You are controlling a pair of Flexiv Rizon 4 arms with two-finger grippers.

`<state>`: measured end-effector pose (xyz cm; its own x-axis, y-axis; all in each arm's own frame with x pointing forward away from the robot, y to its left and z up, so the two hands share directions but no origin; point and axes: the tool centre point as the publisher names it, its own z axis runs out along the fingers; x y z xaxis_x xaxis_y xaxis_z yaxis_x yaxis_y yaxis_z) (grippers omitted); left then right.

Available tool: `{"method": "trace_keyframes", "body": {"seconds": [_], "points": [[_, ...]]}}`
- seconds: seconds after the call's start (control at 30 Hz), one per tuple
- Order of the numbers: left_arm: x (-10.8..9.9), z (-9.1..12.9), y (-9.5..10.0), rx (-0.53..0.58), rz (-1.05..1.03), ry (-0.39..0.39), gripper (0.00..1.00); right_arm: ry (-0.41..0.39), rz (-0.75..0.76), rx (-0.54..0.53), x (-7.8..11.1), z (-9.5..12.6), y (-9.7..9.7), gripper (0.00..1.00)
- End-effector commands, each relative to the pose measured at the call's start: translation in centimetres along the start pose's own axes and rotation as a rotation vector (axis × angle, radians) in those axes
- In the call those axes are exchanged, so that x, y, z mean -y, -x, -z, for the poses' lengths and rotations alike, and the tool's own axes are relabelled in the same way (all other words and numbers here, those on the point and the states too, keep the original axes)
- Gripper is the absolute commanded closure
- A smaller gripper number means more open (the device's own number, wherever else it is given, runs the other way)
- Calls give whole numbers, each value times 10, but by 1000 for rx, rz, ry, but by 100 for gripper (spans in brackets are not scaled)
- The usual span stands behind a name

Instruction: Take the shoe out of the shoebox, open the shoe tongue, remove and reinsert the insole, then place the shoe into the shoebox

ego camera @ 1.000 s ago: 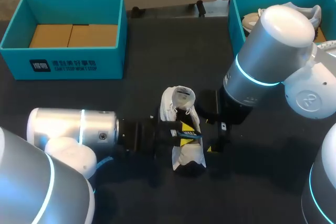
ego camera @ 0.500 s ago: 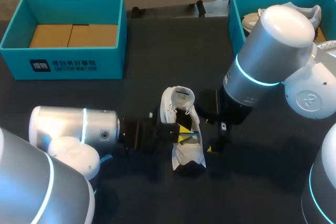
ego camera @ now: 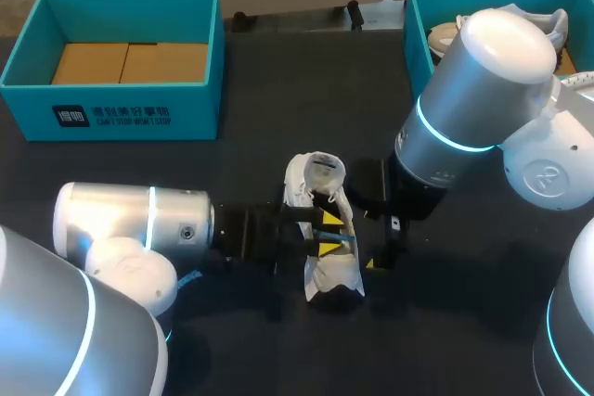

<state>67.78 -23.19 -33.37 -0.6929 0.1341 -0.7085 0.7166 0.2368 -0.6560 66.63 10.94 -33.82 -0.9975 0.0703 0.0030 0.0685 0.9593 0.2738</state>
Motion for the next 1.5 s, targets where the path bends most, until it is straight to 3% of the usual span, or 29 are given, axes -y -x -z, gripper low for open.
{"method": "trace_keyframes", "body": {"seconds": [0.03, 0.2, 0.27, 0.3, 0.63, 0.8, 0.83, 0.87, 1.0, 1.33, 1.5], "points": [[8, 9, -1, -4, -11, -3, 67, -2, -1, 2, -1, -1, -1, 0], [9, 2, -3, -40, -13, 0, 78, -2, -1, 2, -1, -1, -1, 0], [6, -2, -5, -53, -16, 11, 96, -2, -1, 2, -1, -1, -1, 0], [4, -4, -6, -57, -14, 13, 100, -2, -1, 2, -1, -1, -1, 0], [-21, -11, -9, -74, -9, 80, 100, -2, -1, 2, -1, -1, -1, 0], [-16, -6, -11, -80, 23, 62, 100, -2, -1, 2, -1, -1, -1, 0], [-14, -4, -11, -80, 22, 62, 97, -2, -1, 2, -1, -1, -1, 0], [-11, -1, -10, -80, 24, 52, 76, -2, -1, 2, -1, -1, -1, 0], [-5, 8, -7, -74, 27, 42, 66, -2, -1, 2, -1, -1, -1, 0], [3, 22, -2, -96, 44, 41, 62, -2, -1, 2, -1, -1, -1, 0], [8, 27, 1, -138, 30, 44, 66, 10, -21, 6, 20, 17, 9, 0]]}}
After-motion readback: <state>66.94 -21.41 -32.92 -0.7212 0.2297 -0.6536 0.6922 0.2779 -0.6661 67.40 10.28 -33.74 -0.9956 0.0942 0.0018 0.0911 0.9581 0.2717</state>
